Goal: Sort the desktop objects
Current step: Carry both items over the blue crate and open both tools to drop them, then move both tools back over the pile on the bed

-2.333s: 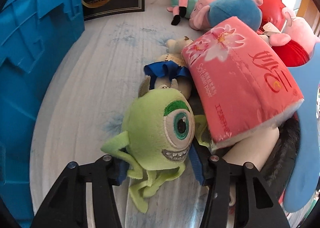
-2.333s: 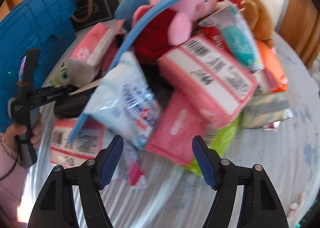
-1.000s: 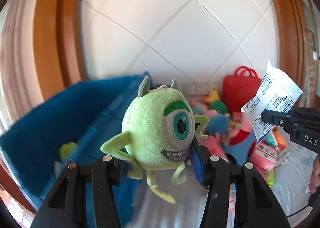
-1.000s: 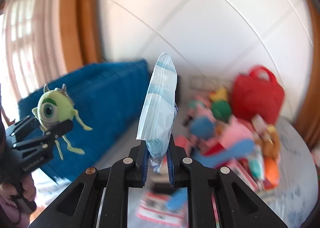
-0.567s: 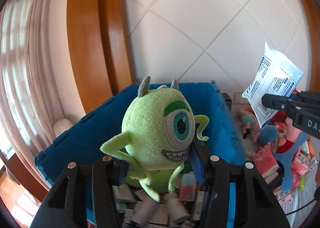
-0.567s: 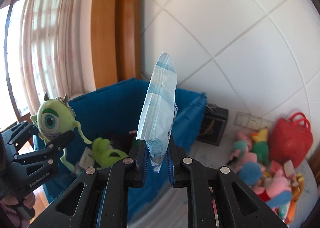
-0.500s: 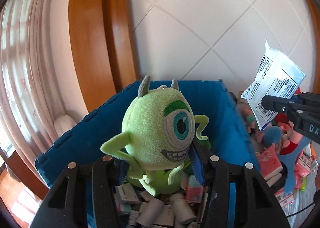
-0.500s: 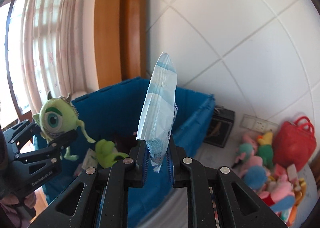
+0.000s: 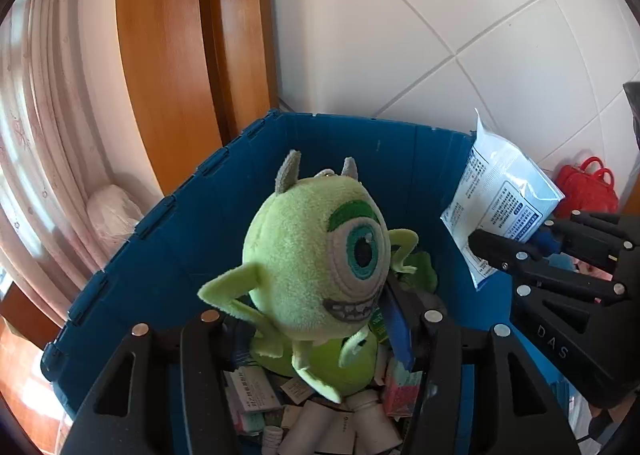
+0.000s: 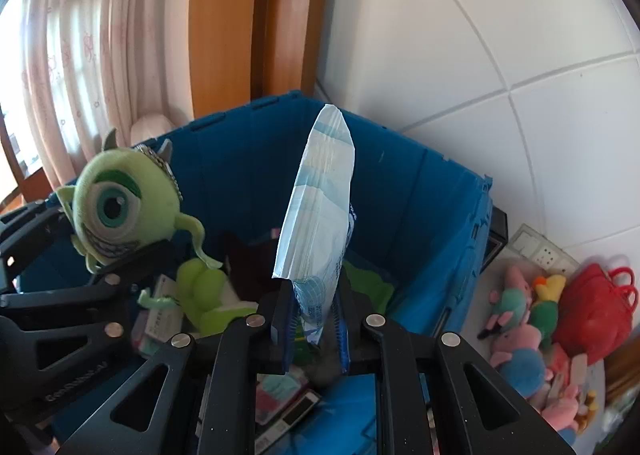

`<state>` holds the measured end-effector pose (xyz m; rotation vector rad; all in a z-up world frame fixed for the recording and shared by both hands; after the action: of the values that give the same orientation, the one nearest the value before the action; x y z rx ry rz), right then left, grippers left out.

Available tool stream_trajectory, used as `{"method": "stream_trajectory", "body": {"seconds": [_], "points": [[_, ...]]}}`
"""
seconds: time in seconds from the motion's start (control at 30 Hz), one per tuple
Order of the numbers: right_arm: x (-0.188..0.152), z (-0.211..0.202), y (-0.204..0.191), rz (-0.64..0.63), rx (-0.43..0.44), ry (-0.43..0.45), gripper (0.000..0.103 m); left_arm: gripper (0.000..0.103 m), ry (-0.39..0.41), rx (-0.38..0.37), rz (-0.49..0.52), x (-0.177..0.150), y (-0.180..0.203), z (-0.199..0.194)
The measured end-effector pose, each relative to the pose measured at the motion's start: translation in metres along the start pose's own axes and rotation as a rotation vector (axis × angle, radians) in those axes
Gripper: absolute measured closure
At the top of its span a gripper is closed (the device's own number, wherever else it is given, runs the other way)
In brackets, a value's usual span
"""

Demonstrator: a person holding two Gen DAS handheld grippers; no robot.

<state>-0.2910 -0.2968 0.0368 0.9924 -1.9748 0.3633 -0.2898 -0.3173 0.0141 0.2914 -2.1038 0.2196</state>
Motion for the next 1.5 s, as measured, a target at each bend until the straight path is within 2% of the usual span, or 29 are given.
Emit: {"method": "stream_trajectory", "body": {"seconds": [0.2, 0.23, 0.3, 0.33, 0.4, 0.5, 0.57, 0.67, 0.77, 0.97, 1.17, 1.33, 1.5], "points": [[-0.002, 0.009, 0.007, -0.006, -0.034, -0.011, 0.085, 0.032, -0.014, 0.013, -0.010, 0.001, 0.001, 0.007], [-0.001, 0.010, 0.008, -0.007, -0.034, -0.005, 0.079, 0.031, -0.012, 0.019, -0.011, 0.001, 0.001, 0.007], [0.001, 0.009, 0.010, -0.014, -0.047, 0.006, 0.059, 0.028, -0.010, 0.022, -0.010, -0.001, -0.003, 0.009], [0.002, 0.007, 0.009, -0.021, -0.058, 0.015, 0.043, 0.028, -0.008, 0.028, -0.009, -0.001, -0.003, 0.008], [0.005, 0.004, 0.009, -0.037, -0.089, 0.036, 0.035, 0.027, 0.000, 0.036, -0.014, -0.002, -0.007, 0.002], [0.007, -0.005, 0.012, -0.029, -0.092, 0.060, 0.023, 0.027, 0.011, 0.047, -0.027, -0.002, -0.014, -0.004], [0.008, -0.014, 0.014, -0.027, -0.105, 0.081, 0.009, 0.025, 0.027, 0.060, -0.026, -0.002, -0.018, -0.010], [0.010, -0.032, 0.014, -0.022, -0.099, 0.119, 0.000, 0.024, 0.045, 0.058, -0.025, -0.003, -0.021, -0.018], [0.009, -0.050, 0.013, -0.033, -0.121, 0.148, 0.000, 0.024, 0.068, 0.047, -0.022, -0.007, -0.017, -0.030], [-0.001, -0.090, 0.011, -0.047, -0.171, 0.202, 0.000, 0.024, 0.128, -0.034, -0.041, -0.013, -0.004, -0.063], [-0.025, -0.126, 0.015, -0.036, -0.220, 0.233, 0.000, 0.024, 0.189, -0.081, -0.035, -0.025, 0.015, -0.095], [-0.051, -0.159, 0.026, -0.036, -0.283, 0.265, 0.000, 0.024, 0.238, -0.132, -0.018, -0.032, 0.044, -0.120], [-0.086, -0.198, 0.062, -0.003, -0.350, 0.276, 0.000, 0.024, 0.245, -0.218, 0.010, -0.040, 0.096, -0.137]]}}
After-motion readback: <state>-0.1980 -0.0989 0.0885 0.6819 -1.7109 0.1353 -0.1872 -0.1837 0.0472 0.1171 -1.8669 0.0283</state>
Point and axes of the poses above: each gripper's, at about its wrist camera, not at the fingertips, and z roughly the way its jaws point, y to its right, x to its top, the point moved 7 cm from there along z, roughly the way its jaws point, and after that the axes turned 8 degrees about y, right-handed, at the moved point
